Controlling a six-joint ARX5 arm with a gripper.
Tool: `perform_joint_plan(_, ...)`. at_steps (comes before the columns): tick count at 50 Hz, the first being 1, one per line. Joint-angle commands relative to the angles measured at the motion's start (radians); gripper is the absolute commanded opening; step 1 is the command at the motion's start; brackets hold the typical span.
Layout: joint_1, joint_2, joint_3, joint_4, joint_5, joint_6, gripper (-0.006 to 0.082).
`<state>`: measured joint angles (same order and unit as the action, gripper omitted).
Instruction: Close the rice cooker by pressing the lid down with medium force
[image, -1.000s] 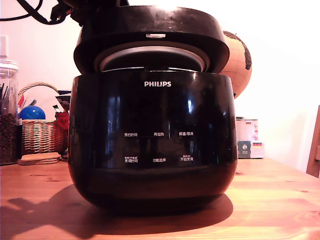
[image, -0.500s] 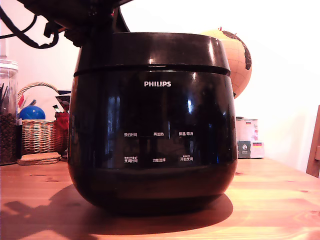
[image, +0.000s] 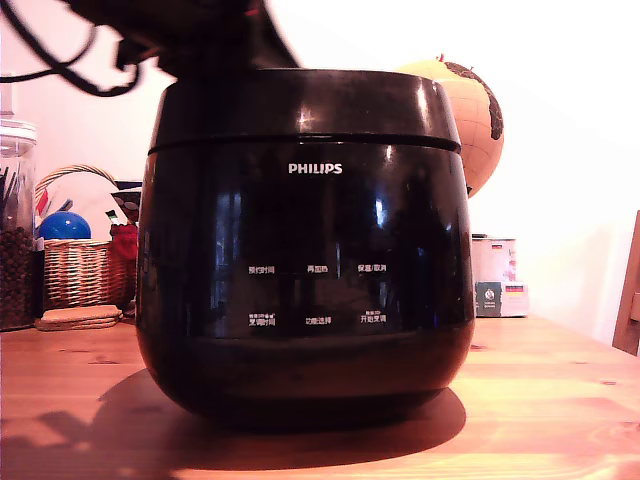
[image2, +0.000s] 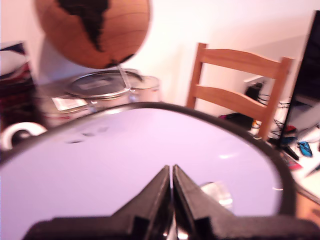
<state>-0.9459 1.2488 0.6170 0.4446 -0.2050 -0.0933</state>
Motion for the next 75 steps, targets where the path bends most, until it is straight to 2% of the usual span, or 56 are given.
perform_joint_plan(1,-0.011,0.105,-0.105,-0.095,-0.01,0.015,-0.0021)
perform_joint_plan(10,-0.013,0.119,-0.105,-0.084,-0.014,0.016,-0.0021)
perform_joint_plan(19,-0.012,0.108,-0.104,0.029,-0.014,0.024,-0.0021)
perform_joint_plan(36,-0.01,0.01,-0.054,0.114,-0.017,0.054,-0.0021)
perform_joint_plan(49,0.028,-0.121,0.012,0.102,-0.069,0.185,-0.0021)
perform_joint_plan(60,0.124,-0.268,0.013,0.021,-0.119,0.257,-0.0021)
perform_joint_plan(75,0.36,-0.468,0.013,-0.146,-0.118,0.26,-0.0021)
